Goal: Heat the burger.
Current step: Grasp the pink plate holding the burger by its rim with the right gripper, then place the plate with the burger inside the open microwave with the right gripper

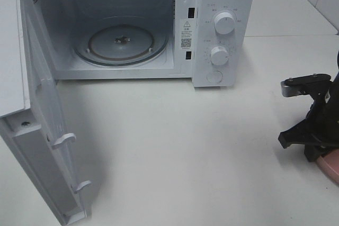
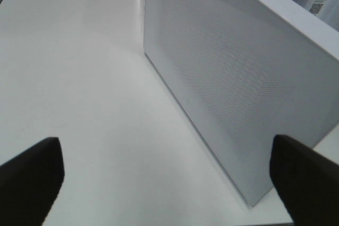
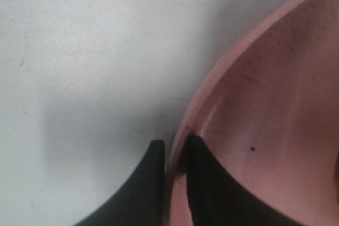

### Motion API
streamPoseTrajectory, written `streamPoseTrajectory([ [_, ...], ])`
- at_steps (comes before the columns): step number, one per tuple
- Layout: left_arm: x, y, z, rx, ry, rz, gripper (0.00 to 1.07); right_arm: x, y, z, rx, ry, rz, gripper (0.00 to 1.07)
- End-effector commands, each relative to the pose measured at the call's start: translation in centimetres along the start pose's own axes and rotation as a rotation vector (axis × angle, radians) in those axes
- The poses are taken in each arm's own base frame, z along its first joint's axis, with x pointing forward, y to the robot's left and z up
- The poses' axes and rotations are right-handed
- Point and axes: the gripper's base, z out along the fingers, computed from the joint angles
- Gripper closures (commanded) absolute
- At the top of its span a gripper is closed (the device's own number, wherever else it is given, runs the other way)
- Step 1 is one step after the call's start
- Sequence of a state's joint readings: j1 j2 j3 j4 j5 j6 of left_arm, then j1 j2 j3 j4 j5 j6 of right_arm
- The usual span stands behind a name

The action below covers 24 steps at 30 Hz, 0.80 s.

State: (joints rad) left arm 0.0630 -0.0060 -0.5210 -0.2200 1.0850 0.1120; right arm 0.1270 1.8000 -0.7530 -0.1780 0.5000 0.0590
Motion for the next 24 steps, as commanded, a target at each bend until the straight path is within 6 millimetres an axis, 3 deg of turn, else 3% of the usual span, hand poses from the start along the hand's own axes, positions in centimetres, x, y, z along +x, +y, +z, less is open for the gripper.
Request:
streamPoseTrajectory([
  [1, 0.1, 0.0, -0.2, 0.0, -0.027, 0.001, 0.09, 0.4, 0.3, 1.0, -0.014, 0.018, 0.004, 1.07],
  [24, 0.1, 0.0, -0.2, 0.0, -0.027, 0.001, 0.09, 0.3, 1.5, -1.0, 0.187, 0.008, -0.071, 1.07],
])
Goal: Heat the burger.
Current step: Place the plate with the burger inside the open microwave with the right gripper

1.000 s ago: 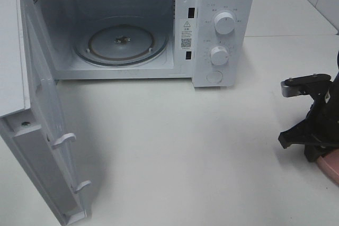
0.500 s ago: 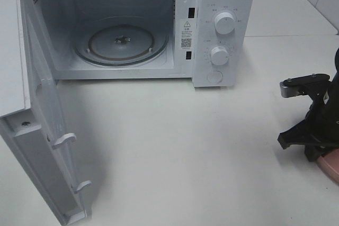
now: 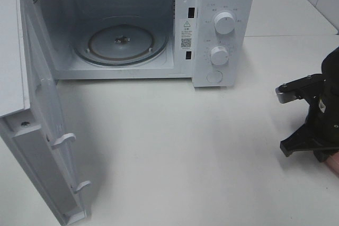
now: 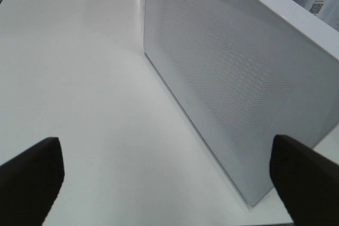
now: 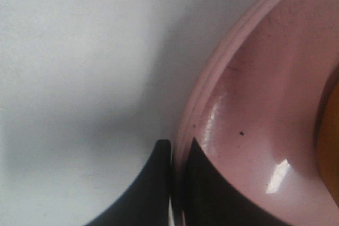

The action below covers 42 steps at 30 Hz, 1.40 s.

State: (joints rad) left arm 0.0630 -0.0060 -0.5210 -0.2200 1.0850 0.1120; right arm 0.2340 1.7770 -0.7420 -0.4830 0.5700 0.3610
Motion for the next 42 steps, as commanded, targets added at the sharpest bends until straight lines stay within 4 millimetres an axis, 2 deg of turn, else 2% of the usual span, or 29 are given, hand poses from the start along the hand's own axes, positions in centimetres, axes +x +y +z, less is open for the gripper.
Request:
streamPoseTrajectory([
  [1, 0.1, 0.0, -0.2, 0.0, -0.027, 0.001, 0.09, 0.1, 0.3, -0.3, 0.054, 0.008, -0.015, 1.07],
  [13, 0.1, 0.0, -0.2, 0.0, -0.027, 0.001, 0.09, 0.5, 1.0, -1.1, 0.151, 0.044, -0.047, 1.07],
  [22, 0.1, 0.0, -0.2, 0.0, -0.027, 0.001, 0.09, 0.7, 0.1, -3.5, 0.172, -0.009, -0.018, 1.07],
  [32, 0.1, 0.0, -0.2, 0.0, -0.027, 0.001, 0.09, 1.0, -0.3, -5.2, 0.178, -0.05, 0.006, 1.07],
  [42, 0.1, 0.0, -0.2, 0.0, -0.027, 0.001, 0.09, 1.2, 1.9, -6.3, 0.192, -0.064, -0.084, 1.07],
])
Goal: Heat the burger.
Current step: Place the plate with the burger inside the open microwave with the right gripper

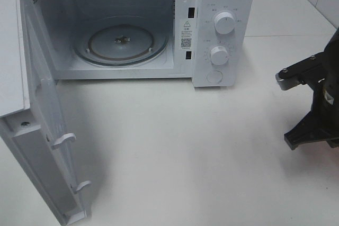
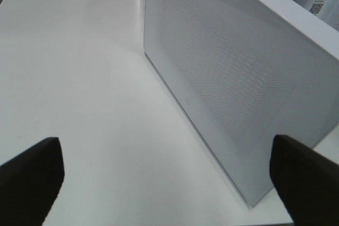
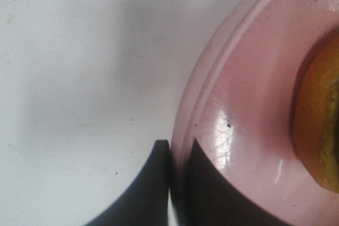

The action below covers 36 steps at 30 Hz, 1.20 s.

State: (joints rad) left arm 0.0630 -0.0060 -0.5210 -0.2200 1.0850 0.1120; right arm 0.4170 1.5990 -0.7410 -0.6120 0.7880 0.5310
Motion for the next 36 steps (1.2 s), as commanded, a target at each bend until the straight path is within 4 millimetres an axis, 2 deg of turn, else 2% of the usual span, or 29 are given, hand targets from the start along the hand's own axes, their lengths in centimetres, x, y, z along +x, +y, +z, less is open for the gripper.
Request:
streamPoseTrajectory([
  [1, 0.1, 0.0, -0.2, 0.0, -0.027, 0.001, 0.09, 0.3, 0.0, -0.6, 0.048, 0.003, -0.044, 1.07],
  [7, 0.1, 0.0, -0.2, 0.0, -0.027, 0.001, 0.09, 0.7, 0.2, -0.9, 0.051, 0.004, -0.059, 1.07],
  [9, 0.1, 0.0, -0.2, 0.0, -0.027, 0.001, 0.09, 1.8, 0.0, -1.1, 0.045, -0.003, -0.052, 1.07],
  [18, 0.1, 0.0, -0.2, 0.0, -0.027, 0.001, 0.09, 3.1, -0.6, -2.2, 0.035, -0.052, -0.033, 1.07],
  [22, 0.1, 0.0, -0.2, 0.0, -0.027, 0.001, 0.09, 3.5, -0.2, -2.7, 0.037, -0.067, -0.059, 1.07],
  [24, 0.1, 0.0, -0.2, 0.0, -0.027, 0.001, 0.09, 4.1, 0.7, -3.0, 0.038, -0.073, -0.108, 1.07],
  [36, 0.1, 0.0, -0.2, 0.0, -0.027, 0.001, 0.09, 4.6, 3.0, -3.8, 0.039, -0.112, -0.247, 1.07],
])
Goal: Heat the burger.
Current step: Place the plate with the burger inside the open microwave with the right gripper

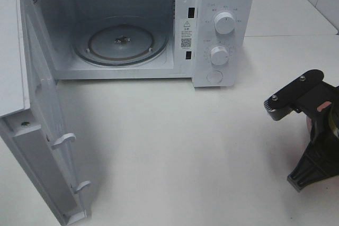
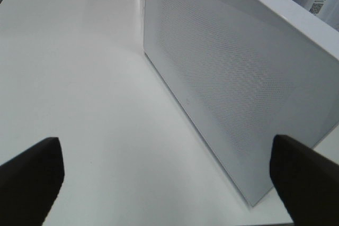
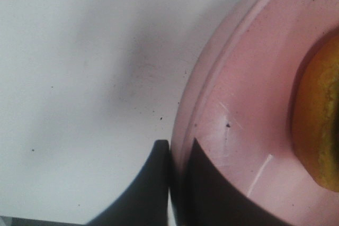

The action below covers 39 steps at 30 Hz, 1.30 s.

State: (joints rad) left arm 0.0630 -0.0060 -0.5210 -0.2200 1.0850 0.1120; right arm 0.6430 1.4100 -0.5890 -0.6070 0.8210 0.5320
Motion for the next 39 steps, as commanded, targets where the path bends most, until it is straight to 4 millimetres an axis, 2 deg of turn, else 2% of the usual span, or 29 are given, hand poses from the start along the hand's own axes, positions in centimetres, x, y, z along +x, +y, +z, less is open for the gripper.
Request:
streamPoseTrajectory([
  [1, 0.1, 0.0, -0.2, 0.0, -0.027, 0.001, 0.09, 0.1, 0.2, -0.7, 0.068, -0.016, -0.093, 1.07],
  [12, 0.1, 0.0, -0.2, 0.0, -0.027, 0.001, 0.09, 0.1, 2.2, -1.7, 0.087, -0.056, -0.216, 1.07],
  [28, 0.1, 0.0, -0.2, 0.0, -0.027, 0.001, 0.09, 0.8, 6.1, -3.5, 0.062, -0.151, -0.411, 1.07],
  [39, 0.1, 0.0, -0.2, 0.0, -0.027, 0.001, 0.09, 1.0, 7.8, -4.5, 0.078, -0.227, -0.672, 1.07],
])
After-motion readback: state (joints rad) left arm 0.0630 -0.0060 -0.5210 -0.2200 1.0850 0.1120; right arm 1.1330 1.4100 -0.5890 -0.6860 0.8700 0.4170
